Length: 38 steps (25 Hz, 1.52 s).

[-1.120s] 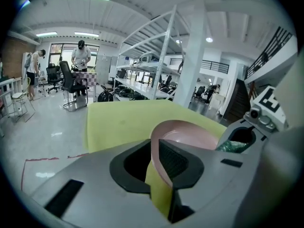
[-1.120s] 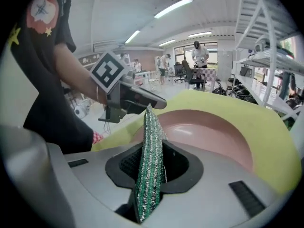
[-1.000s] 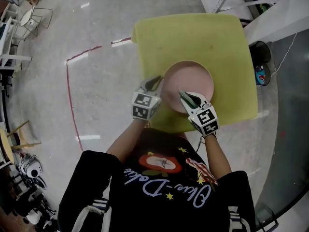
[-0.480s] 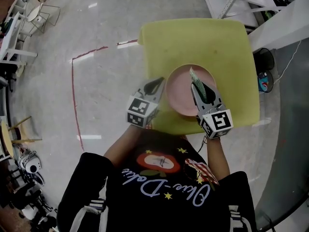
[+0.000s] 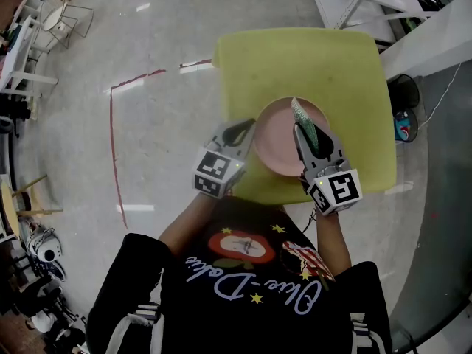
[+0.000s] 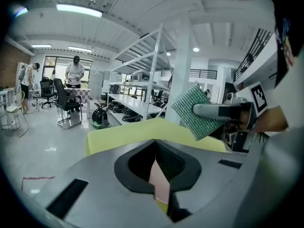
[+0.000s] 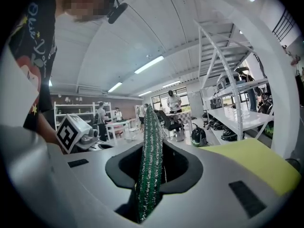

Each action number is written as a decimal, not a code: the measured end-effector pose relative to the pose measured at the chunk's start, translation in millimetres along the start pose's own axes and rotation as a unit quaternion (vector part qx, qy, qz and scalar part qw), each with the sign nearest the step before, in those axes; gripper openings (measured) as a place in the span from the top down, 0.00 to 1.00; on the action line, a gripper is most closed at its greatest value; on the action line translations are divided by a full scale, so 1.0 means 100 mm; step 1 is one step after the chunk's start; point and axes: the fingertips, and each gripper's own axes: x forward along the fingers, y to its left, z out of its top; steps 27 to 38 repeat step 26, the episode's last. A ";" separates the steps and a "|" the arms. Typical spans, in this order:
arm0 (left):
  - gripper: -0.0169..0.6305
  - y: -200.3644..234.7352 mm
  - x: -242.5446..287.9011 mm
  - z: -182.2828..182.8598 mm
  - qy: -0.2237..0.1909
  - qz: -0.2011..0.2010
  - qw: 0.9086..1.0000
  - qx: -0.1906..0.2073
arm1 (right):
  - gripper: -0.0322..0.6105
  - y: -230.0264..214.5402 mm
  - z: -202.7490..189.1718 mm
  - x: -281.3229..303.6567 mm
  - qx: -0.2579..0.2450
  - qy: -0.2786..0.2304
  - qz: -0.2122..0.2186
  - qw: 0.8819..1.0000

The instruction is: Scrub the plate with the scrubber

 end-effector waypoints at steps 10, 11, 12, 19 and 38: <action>0.97 0.00 -0.07 0.09 -0.016 0.014 1.000 0.001 | 0.85 0.07 -0.07 0.02 -0.010 0.014 0.014 1.000; 0.97 0.01 -0.08 0.09 -0.016 0.016 1.000 0.000 | 0.85 0.08 -0.07 0.03 -0.011 0.015 0.016 1.000; 0.97 0.02 -0.09 0.10 -0.016 0.018 1.000 0.000 | 0.85 0.08 -0.07 0.04 -0.012 0.015 0.018 1.000; 0.97 0.04 -0.12 0.16 -0.020 0.019 1.000 -0.003 | 0.85 0.14 -0.04 0.09 -0.017 0.017 0.024 0.999; 0.97 0.06 -0.08 0.21 -0.023 0.023 0.999 -0.005 | 0.85 0.10 -0.03 0.09 -0.018 0.014 0.026 0.999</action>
